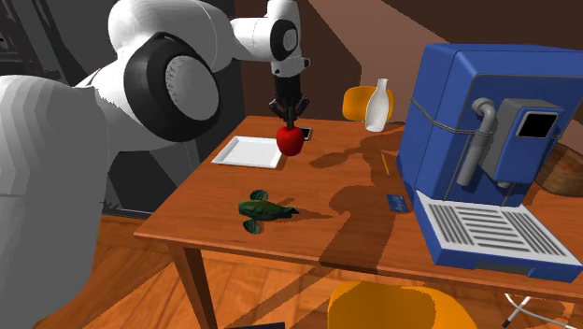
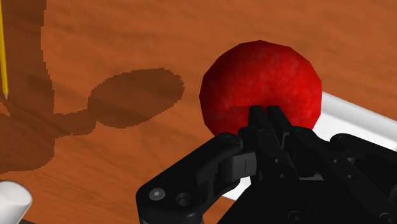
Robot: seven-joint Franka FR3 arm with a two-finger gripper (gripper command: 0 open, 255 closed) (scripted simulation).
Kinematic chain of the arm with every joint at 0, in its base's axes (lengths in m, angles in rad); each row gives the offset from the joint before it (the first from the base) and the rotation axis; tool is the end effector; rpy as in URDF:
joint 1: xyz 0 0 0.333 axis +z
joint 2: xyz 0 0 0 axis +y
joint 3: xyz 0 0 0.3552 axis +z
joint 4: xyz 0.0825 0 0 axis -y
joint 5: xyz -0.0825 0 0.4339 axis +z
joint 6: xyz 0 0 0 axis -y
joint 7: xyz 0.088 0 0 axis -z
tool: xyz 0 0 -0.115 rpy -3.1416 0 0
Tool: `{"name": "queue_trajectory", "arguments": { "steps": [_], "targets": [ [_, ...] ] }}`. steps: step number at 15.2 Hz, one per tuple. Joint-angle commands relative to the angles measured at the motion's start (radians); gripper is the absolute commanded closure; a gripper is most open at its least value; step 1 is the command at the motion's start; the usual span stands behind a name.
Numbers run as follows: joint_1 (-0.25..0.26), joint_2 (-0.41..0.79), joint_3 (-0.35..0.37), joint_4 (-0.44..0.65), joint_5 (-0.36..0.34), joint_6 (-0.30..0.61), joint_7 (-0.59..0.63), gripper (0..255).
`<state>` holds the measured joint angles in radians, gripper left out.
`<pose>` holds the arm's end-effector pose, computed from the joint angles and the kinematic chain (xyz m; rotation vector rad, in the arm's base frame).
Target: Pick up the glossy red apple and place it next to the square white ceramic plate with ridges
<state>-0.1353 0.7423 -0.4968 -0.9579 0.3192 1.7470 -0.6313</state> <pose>0.7615 -0.3317 0.4924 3.0643 0.1469 0.1380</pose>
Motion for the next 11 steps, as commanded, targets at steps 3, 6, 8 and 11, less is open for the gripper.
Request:
{"name": "queue_trajectory", "arguments": {
  "steps": [3, 6, 8, 11],
  "targets": [
    [0.016, -0.003, 0.0, -0.061, 0.001, 0.056, -0.003, 255],
    [0.026, -0.005, 0.001, -0.108, 0.002, 0.098, -0.007, 255],
    [0.031, -0.005, 0.002, -0.135, 0.004, 0.125, -0.01, 255],
    [0.037, -0.002, 0.003, -0.172, 0.007, 0.163, -0.015, 255]
  ]
}}
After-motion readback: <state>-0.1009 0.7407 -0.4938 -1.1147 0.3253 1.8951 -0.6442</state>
